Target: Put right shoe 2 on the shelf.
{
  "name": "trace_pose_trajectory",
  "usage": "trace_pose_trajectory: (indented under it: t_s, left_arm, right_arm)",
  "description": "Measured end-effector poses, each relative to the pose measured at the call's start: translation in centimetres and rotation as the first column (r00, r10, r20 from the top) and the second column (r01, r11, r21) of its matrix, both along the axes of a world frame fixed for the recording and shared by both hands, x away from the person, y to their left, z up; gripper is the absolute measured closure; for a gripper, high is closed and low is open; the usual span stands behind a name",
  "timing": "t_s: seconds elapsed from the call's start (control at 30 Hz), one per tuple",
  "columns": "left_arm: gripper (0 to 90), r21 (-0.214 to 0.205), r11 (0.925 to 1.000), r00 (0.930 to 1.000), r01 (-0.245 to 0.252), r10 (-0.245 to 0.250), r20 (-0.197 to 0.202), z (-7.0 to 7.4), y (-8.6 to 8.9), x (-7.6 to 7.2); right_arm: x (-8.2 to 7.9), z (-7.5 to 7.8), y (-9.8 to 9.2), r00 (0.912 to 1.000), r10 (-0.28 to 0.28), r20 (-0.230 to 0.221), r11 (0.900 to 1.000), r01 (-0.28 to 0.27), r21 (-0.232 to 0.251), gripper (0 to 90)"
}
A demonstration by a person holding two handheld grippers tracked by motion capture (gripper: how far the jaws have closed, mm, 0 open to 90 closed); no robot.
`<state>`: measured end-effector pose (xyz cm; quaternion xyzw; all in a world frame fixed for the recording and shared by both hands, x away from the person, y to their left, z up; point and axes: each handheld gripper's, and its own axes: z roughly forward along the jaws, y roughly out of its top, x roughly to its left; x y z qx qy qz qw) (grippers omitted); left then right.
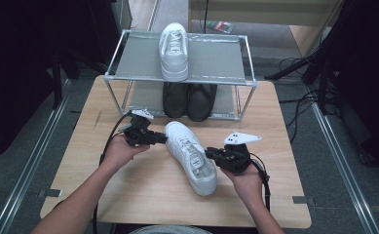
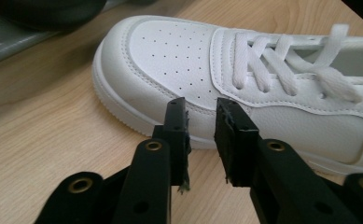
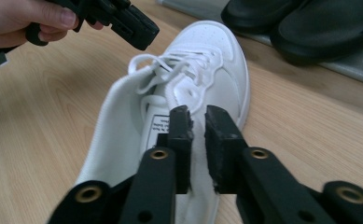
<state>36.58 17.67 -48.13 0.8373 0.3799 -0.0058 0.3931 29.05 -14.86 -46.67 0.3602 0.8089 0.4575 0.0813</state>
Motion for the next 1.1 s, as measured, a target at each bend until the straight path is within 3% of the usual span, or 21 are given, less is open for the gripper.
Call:
trace_pose_trajectory:
  t_s: [0.17,0.4,0.57,0.87,1.03,1.1]
  left_arm:
    - [68.1,-0.031,0.9994,0.9999,-0.016,0.016,-0.006,0.4,0.8,-0.2]
    - [65.6,-0.041,0.9987,0.9993,-0.032,0.031,-0.019,0.4,1.4,-0.4]
    - [65.0,-0.033,0.9988,0.9992,-0.036,0.035,-0.022,0.3,1.6,-0.8]
    - [60.8,-0.049,0.9972,0.9973,-0.056,0.054,-0.049,0.1,2.6,-1.6]
    - [53.3,-0.060,0.9969,0.9987,-0.051,0.051,-0.004,0.5,2.9,-2.6]
    - [52.2,-0.050,0.9976,0.9989,-0.047,0.048,0.003,0.5,3.0,-2.8]
  right_arm:
    - [-0.5,0.2,0.5,0.9999,-0.004,0.010,0.9996,0.004,0.028,72.7]
    - [-0.4,-0.5,1.6,0.9993,-0.014,0.035,0.9993,0.015,-0.034,64.9]
    - [0.7,-1.4,2.0,0.9998,-0.018,0.010,0.9977,0.018,-0.065,62.1]
    - [1.8,-2.1,2.7,0.9998,-0.018,-0.003,0.9982,0.018,-0.058,57.4]
    - [2.4,-2.6,3.0,0.9997,-0.019,-0.017,0.9993,0.019,-0.031,54.0]
    - [2.6,-2.8,3.2,0.9996,-0.027,-0.007,0.9986,0.027,-0.045,56.1]
